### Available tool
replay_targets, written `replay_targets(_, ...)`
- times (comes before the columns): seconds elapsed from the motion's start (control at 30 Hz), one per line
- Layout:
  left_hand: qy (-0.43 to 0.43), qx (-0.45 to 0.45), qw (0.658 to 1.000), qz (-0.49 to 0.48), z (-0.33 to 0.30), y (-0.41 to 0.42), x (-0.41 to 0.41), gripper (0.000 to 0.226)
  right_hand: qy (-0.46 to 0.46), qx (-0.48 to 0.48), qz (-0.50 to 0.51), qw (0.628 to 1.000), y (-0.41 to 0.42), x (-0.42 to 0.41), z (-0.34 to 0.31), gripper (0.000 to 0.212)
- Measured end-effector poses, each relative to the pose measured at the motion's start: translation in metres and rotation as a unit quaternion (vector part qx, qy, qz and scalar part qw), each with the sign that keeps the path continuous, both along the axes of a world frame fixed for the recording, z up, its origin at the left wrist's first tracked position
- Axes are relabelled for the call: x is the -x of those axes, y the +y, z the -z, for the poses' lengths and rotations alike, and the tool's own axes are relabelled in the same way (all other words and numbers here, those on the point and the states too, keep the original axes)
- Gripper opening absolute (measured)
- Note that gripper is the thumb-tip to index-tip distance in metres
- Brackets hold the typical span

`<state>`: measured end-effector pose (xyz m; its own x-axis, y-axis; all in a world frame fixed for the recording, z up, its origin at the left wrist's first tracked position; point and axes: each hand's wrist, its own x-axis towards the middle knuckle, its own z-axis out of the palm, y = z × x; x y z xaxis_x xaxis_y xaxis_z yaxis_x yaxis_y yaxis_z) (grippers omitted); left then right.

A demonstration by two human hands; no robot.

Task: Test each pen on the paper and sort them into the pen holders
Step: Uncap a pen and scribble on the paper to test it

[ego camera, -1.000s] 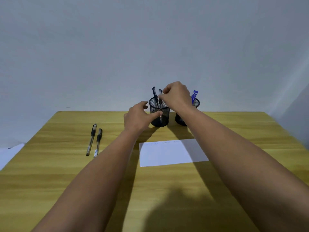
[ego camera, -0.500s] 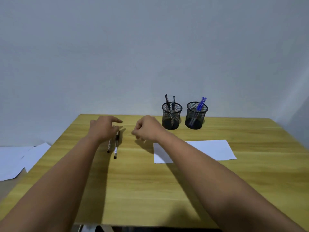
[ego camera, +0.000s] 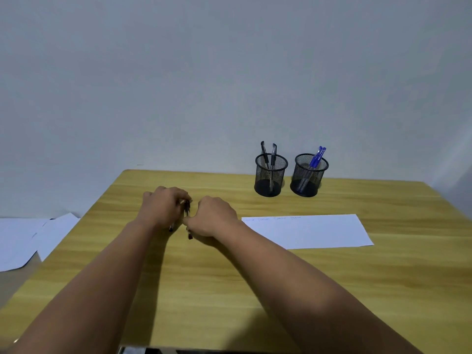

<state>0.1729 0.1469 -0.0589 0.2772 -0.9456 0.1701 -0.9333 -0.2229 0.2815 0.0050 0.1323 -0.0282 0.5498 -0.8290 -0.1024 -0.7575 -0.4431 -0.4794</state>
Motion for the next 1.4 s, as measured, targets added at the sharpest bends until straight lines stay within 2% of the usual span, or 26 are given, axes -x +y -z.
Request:
replay_targets(0.1, -0.011, 0.014, 1.000, 0.001, 0.002, 0.000, -0.001, 0.029, 0.023, 0.010, -0.002, 1.000, 0.001, 0.000, 0.001, 0.029)
replay_targets(0.23, -0.076, 0.011, 0.997, 0.013, 0.002, 0.001, 0.001, 0.027, 0.031, 0.030, 0.014, 0.999, -0.006, 0.006, 0.000, 0.026)
replay_targets(0.3, -0.098, 0.013, 0.995, 0.013, 0.001, 0.002, 0.003, 0.027, -0.004, 0.019, 0.043, 0.999, -0.014, 0.014, -0.003, 0.031)
replay_targets(0.37, -0.109, 0.025, 0.994, 0.011, -0.004, 0.003, 0.007, 0.024, -0.083, -0.020, 0.081, 0.993, -0.025, 0.025, -0.006, 0.034)
replay_targets(0.4, -0.103, 0.038, 0.994, 0.011, -0.009, 0.004, 0.010, 0.021, -0.135, -0.046, 0.096, 0.985, -0.030, 0.034, -0.009, 0.029)
replay_targets(0.47, -0.066, 0.071, 0.995, 0.021, -0.020, 0.003, 0.018, 0.014, -0.254, -0.114, 0.121, 0.953, -0.040, 0.052, -0.018, 0.020)
replay_targets(0.53, -0.012, 0.099, 0.994, 0.053, -0.034, 0.003, 0.031, 0.009, -0.373, -0.197, 0.146, 0.895, -0.042, 0.073, -0.033, 0.012)
replay_targets(0.6, 0.056, 0.118, 0.986, 0.100, -0.050, 0.005, 0.051, 0.008, -0.443, -0.234, 0.175, 0.848, -0.041, 0.091, -0.046, 0.009)
replay_targets(0.63, 0.088, 0.128, 0.980, 0.124, -0.058, 0.006, 0.063, 0.008, -0.463, -0.240, 0.183, 0.833, -0.042, 0.099, -0.050, 0.011)
replay_targets(0.73, 0.159, 0.147, 0.961, 0.172, -0.084, 0.011, 0.102, 0.009, -0.482, -0.244, 0.182, 0.822, -0.043, 0.116, -0.058, 0.016)
replay_targets(0.87, 0.203, 0.124, 0.955, 0.175, -0.108, 0.014, 0.137, 0.019, -0.534, -0.235, 0.200, 0.787, -0.039, 0.134, -0.075, 0.022)
replay_targets(0.97, 0.194, 0.084, 0.964, 0.162, -0.115, 0.015, 0.157, 0.042, -0.549, -0.222, 0.221, 0.775, -0.033, 0.139, -0.085, 0.025)
replay_targets(1.07, 0.190, 0.065, 0.966, 0.165, -0.116, 0.019, 0.181, 0.049, -0.535, -0.199, 0.284, 0.770, -0.038, 0.140, -0.086, 0.025)
replay_targets(1.17, 0.181, 0.018, 0.968, 0.172, -0.097, 0.027, 0.183, 0.049, -0.568, -0.171, 0.392, 0.703, -0.061, 0.172, -0.085, 0.022)
replay_targets(1.2, 0.174, 0.007, 0.971, 0.163, -0.086, 0.031, 0.176, 0.050, -0.568, -0.154, 0.416, 0.693, -0.068, 0.190, -0.086, 0.022)
replay_targets(1.27, 0.125, 0.003, 0.985, 0.117, -0.064, 0.036, 0.154, 0.050, -0.556, -0.125, 0.432, 0.699, -0.077, 0.222, -0.089, 0.023)
replay_targets(1.4, -0.047, -0.004, 0.999, 0.001, -0.036, 0.035, 0.120, 0.036, -0.554, -0.131, 0.389, 0.724, -0.073, 0.243, -0.078, 0.020)
